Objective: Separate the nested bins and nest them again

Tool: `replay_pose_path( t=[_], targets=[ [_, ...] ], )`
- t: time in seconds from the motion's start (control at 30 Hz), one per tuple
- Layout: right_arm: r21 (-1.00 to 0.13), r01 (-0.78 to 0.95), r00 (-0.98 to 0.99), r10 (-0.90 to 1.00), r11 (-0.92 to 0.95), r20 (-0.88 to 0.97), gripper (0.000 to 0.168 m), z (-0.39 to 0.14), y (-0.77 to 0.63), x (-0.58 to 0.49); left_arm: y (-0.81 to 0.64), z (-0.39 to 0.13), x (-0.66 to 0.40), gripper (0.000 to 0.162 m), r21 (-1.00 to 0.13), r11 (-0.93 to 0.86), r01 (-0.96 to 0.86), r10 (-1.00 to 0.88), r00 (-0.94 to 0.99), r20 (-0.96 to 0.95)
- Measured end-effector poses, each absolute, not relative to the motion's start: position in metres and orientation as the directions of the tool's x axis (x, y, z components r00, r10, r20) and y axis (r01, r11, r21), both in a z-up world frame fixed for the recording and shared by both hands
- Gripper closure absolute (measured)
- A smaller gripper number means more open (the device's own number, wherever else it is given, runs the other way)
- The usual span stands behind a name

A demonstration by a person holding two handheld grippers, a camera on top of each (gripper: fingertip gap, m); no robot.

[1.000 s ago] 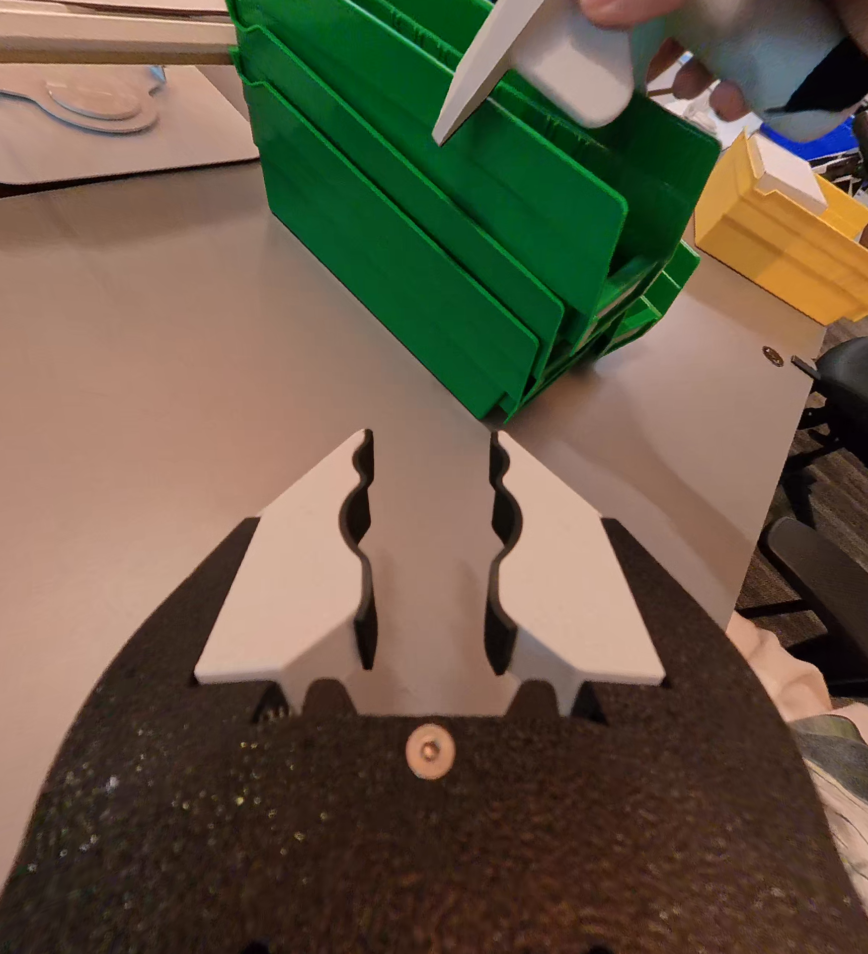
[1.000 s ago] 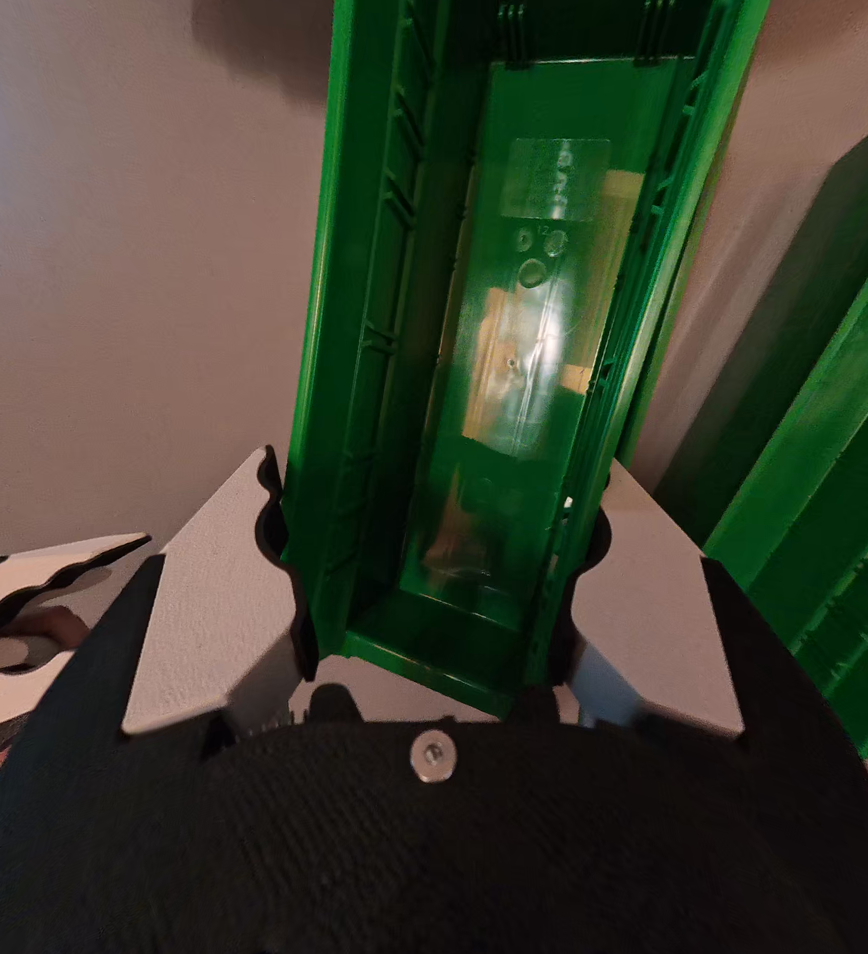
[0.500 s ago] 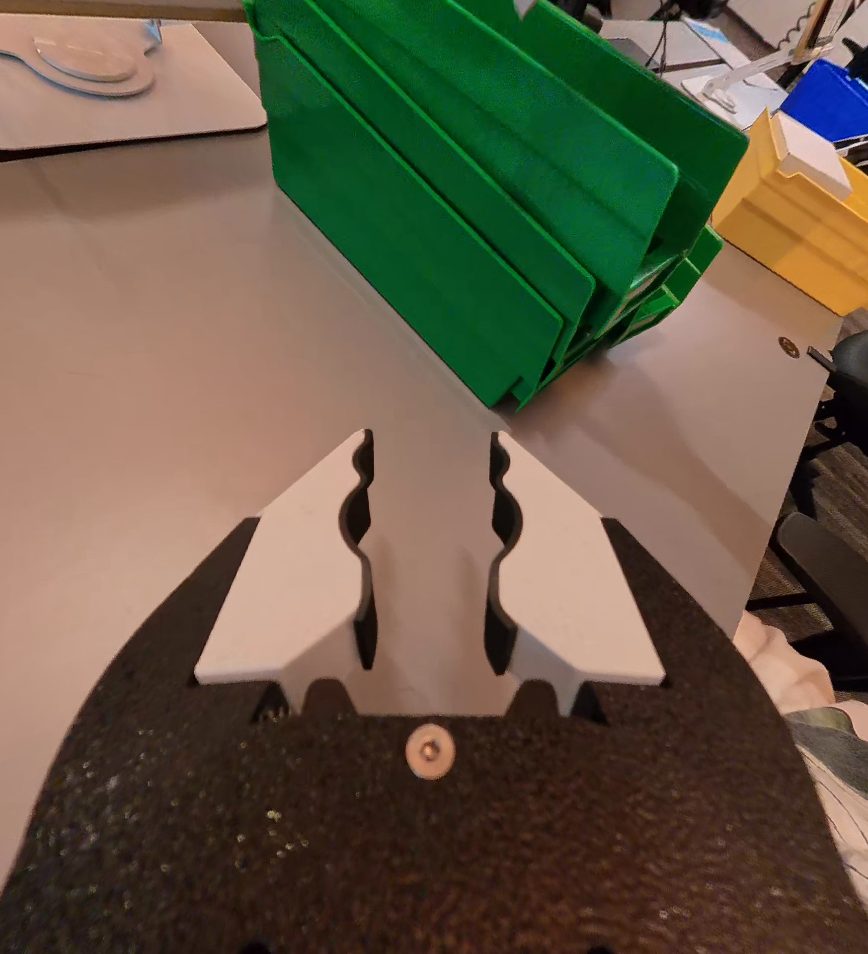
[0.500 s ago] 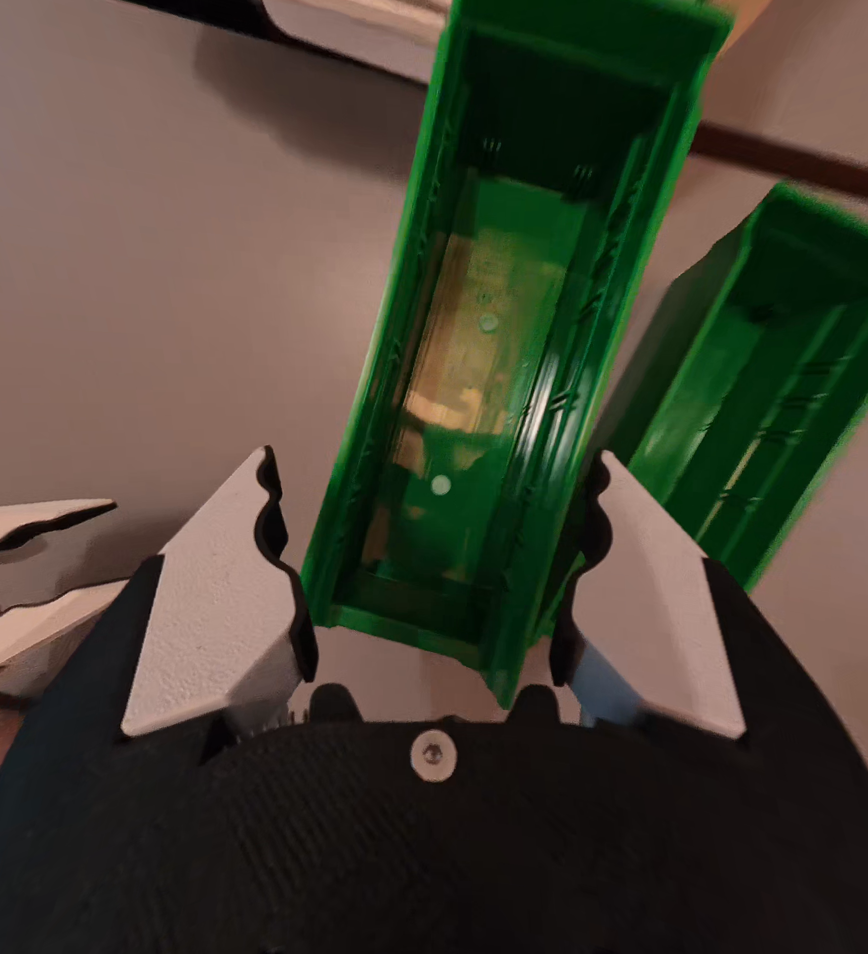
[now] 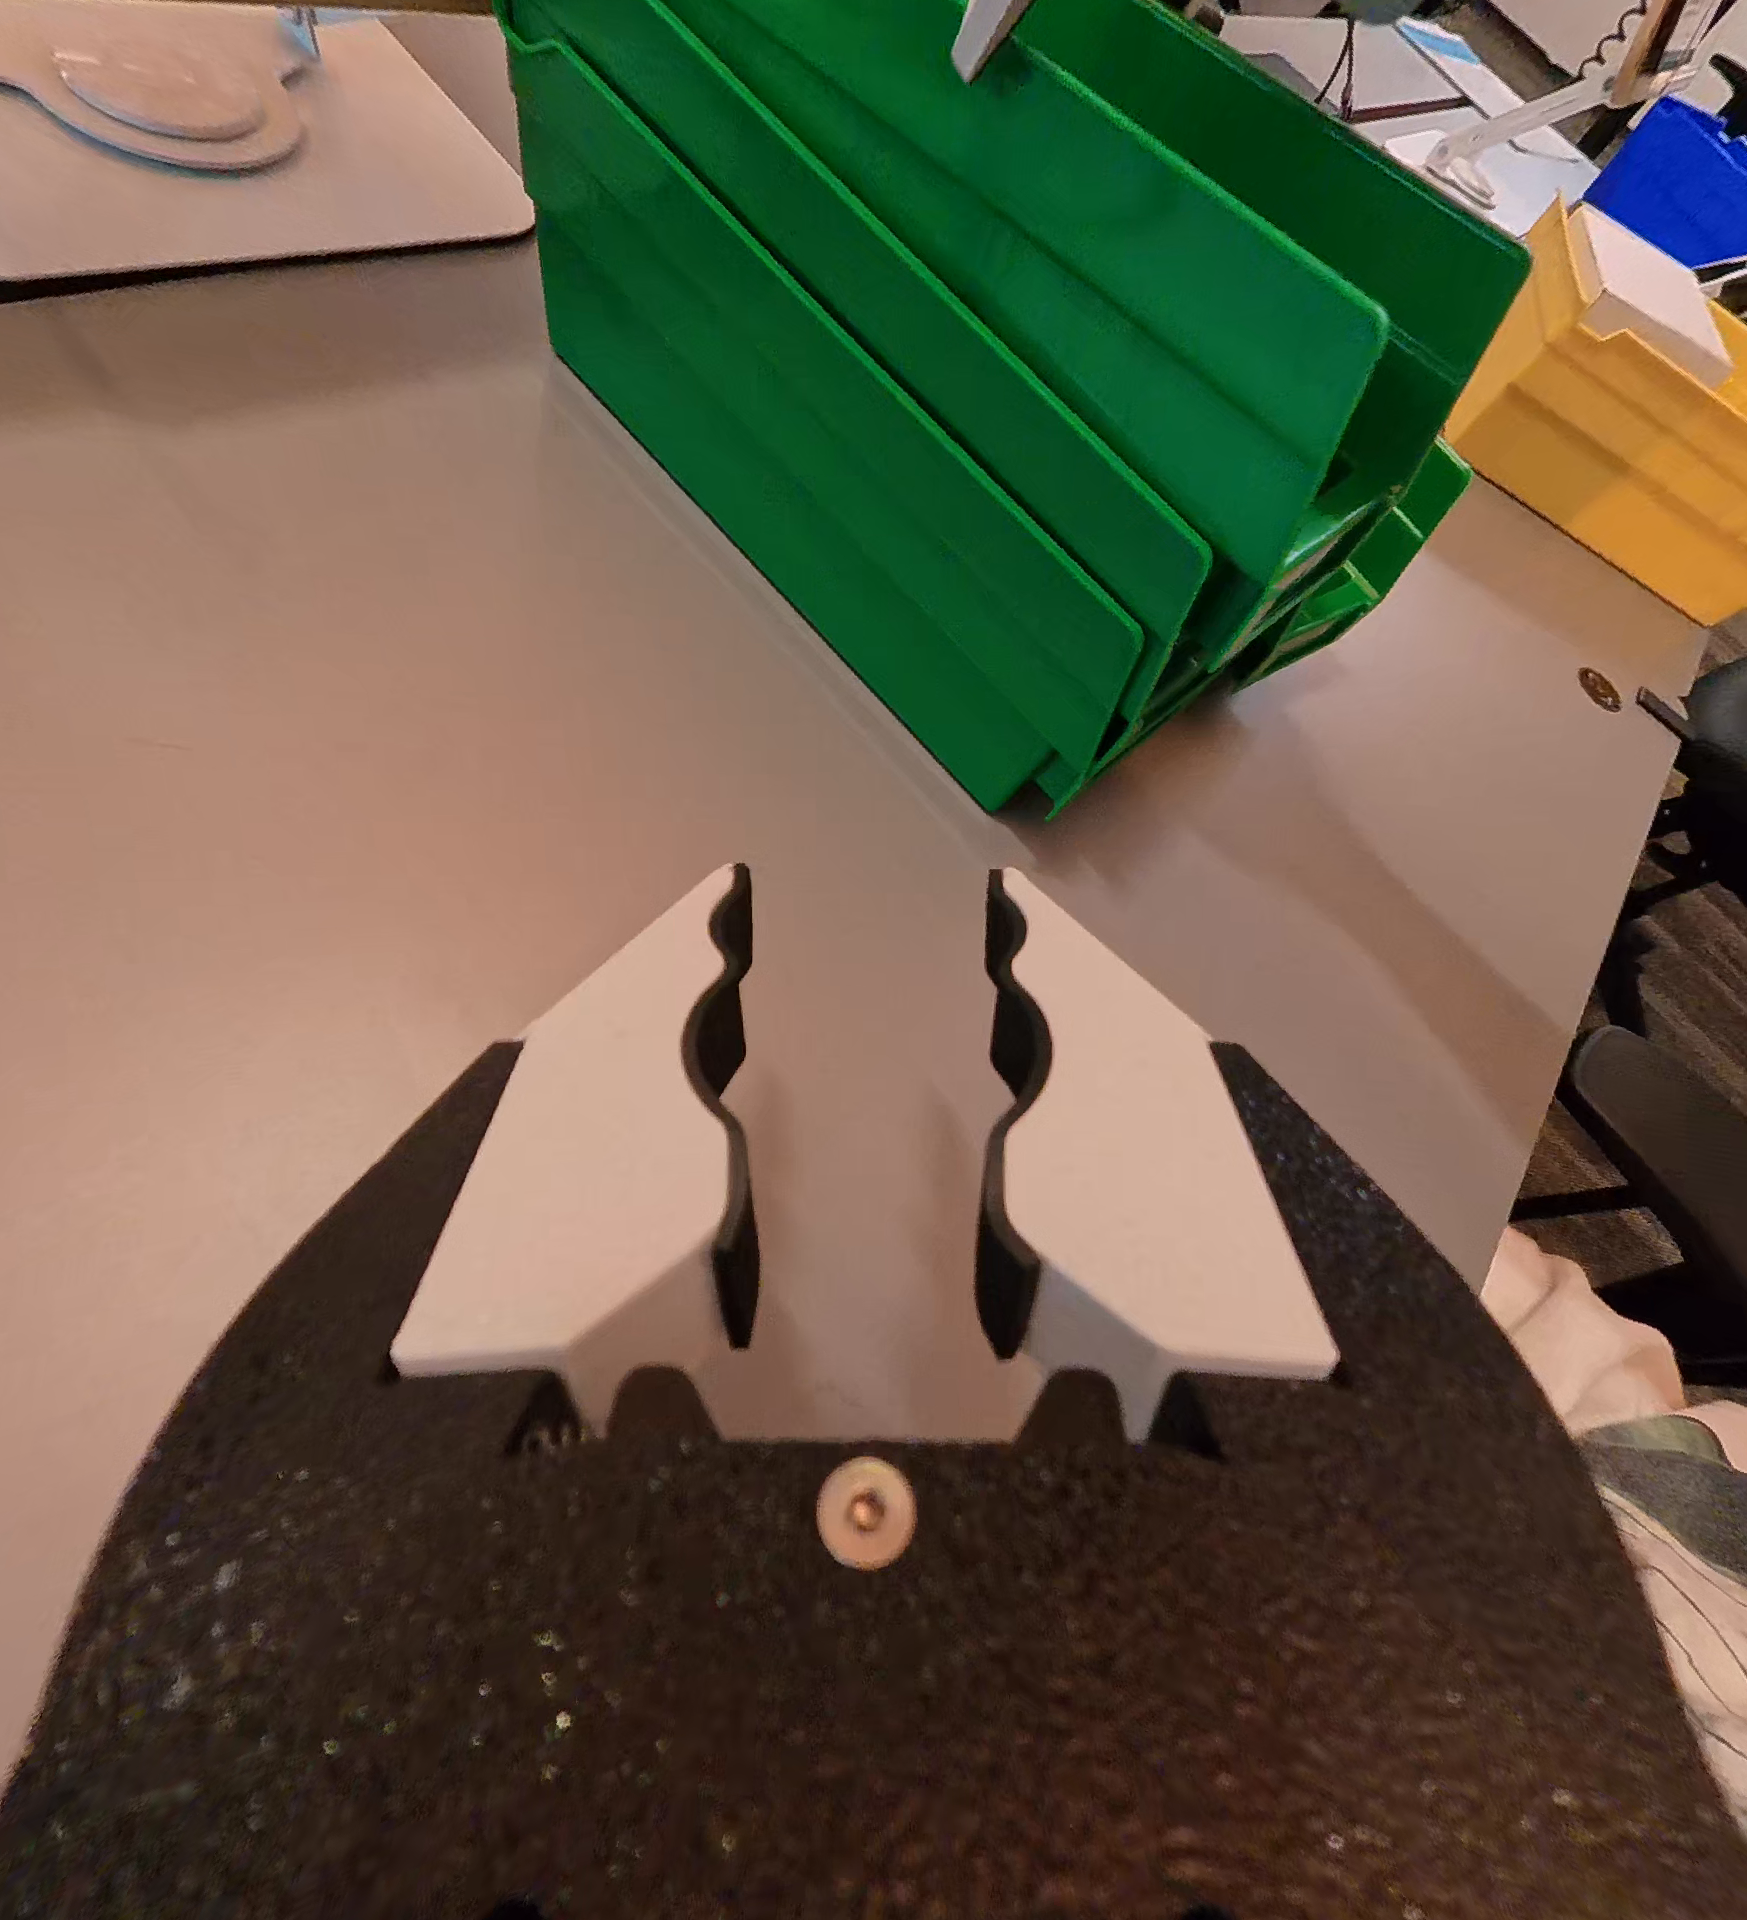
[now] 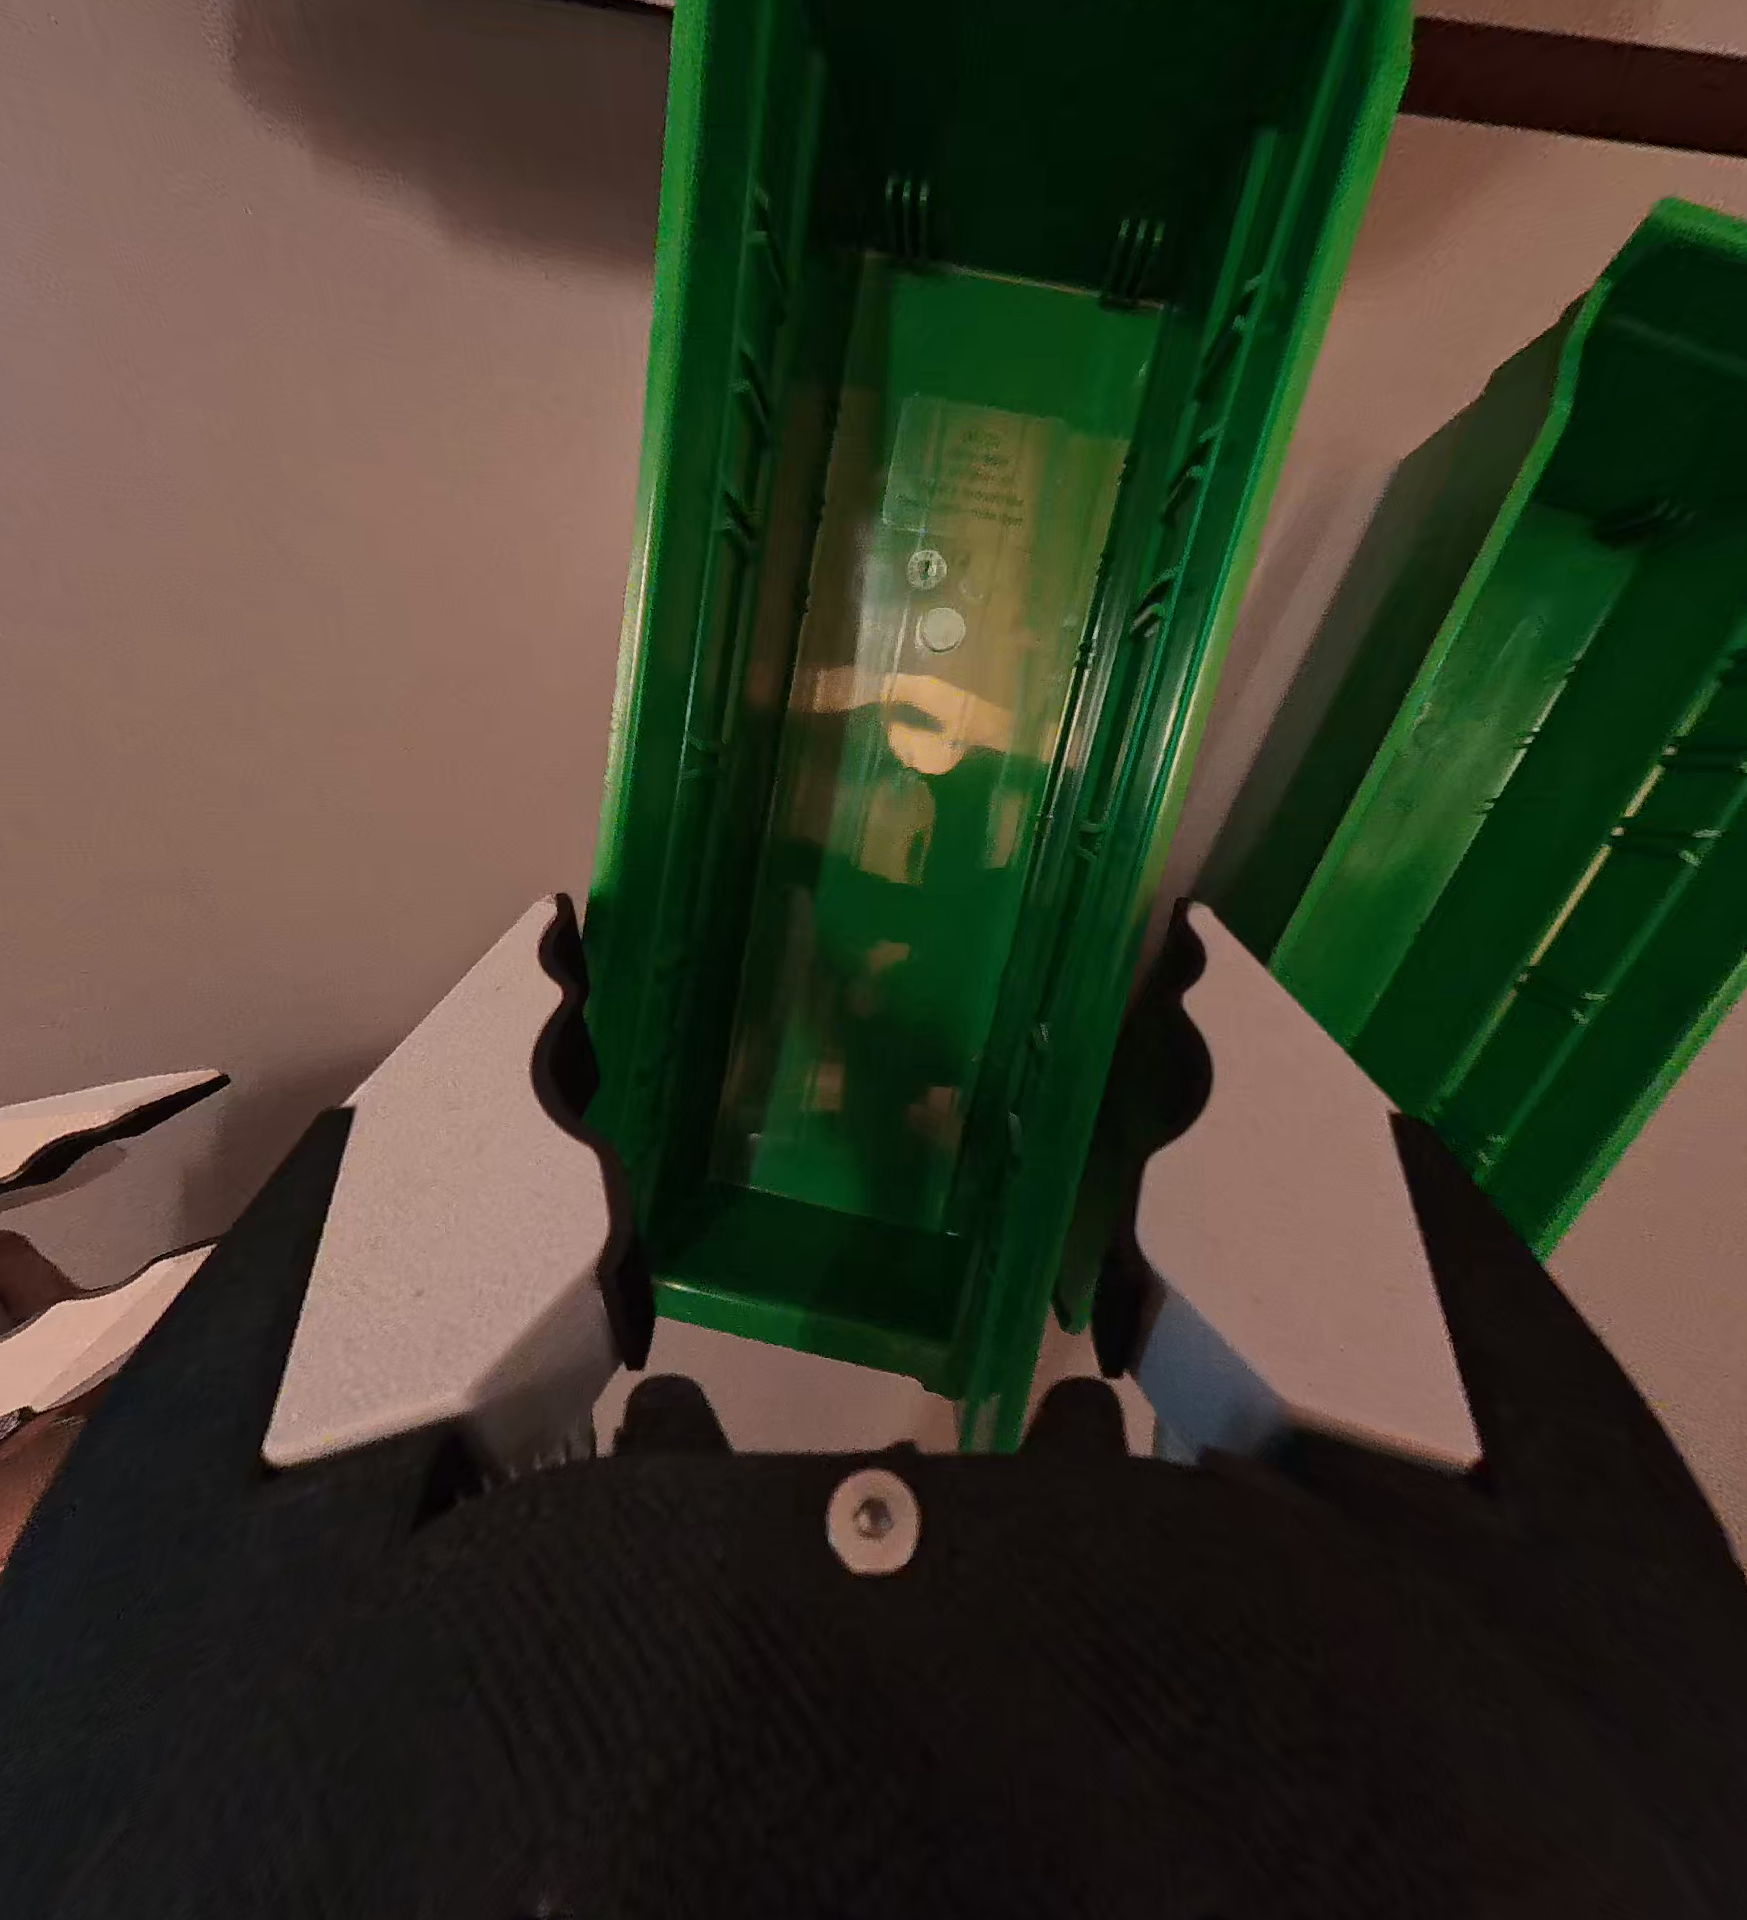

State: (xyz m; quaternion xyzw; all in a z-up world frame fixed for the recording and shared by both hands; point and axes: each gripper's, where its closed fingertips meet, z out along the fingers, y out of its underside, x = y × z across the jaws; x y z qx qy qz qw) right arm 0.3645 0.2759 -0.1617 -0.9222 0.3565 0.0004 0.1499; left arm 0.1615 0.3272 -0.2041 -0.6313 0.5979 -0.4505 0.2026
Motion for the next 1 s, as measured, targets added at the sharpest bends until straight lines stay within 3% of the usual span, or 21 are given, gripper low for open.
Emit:
replay_pose_path(
  t=[0.27,0.53,0.7,0.87,0.93,1.0],
  targets=[
    [-0.277,-0.657,0.749,-0.650,-0.701,-0.133,0.065,-0.165,0.279,0.363,0.330,-0.209,0.163,0.119,-0.785,-0.216,-0.581,-0.933,-0.114,0.341],
    [-0.349,-0.642,0.756,-0.639,-0.682,-0.143,0.068,-0.164,0.280,0.364,0.326,-0.209,0.163,0.119,-0.785,-0.207,-0.585,-0.933,-0.122,0.337],
    [-0.310,-0.644,0.760,-0.630,-0.699,-0.159,0.072,-0.162,0.279,0.367,0.326,-0.207,0.162,0.119,-0.789,-0.204,-0.580,-0.935,-0.124,0.333],
    [-0.296,-0.642,0.762,-0.629,-0.707,-0.150,0.060,-0.166,0.281,0.373,0.328,-0.206,0.162,0.119,-0.789,-0.212,-0.577,-0.933,-0.120,0.338],
    [-0.308,-0.625,0.768,-0.636,-0.718,-0.075,0.047,-0.165,0.280,0.384,0.329,-0.207,0.162,0.119,-0.788,-0.215,-0.577,-0.933,-0.118,0.340],
    [-0.333,-0.617,0.768,-0.638,-0.713,-0.059,0.054,-0.163,0.287,0.388,0.330,-0.207,0.161,0.119,-0.788,-0.217,-0.577,-0.932,-0.116,0.342]
  ],
)
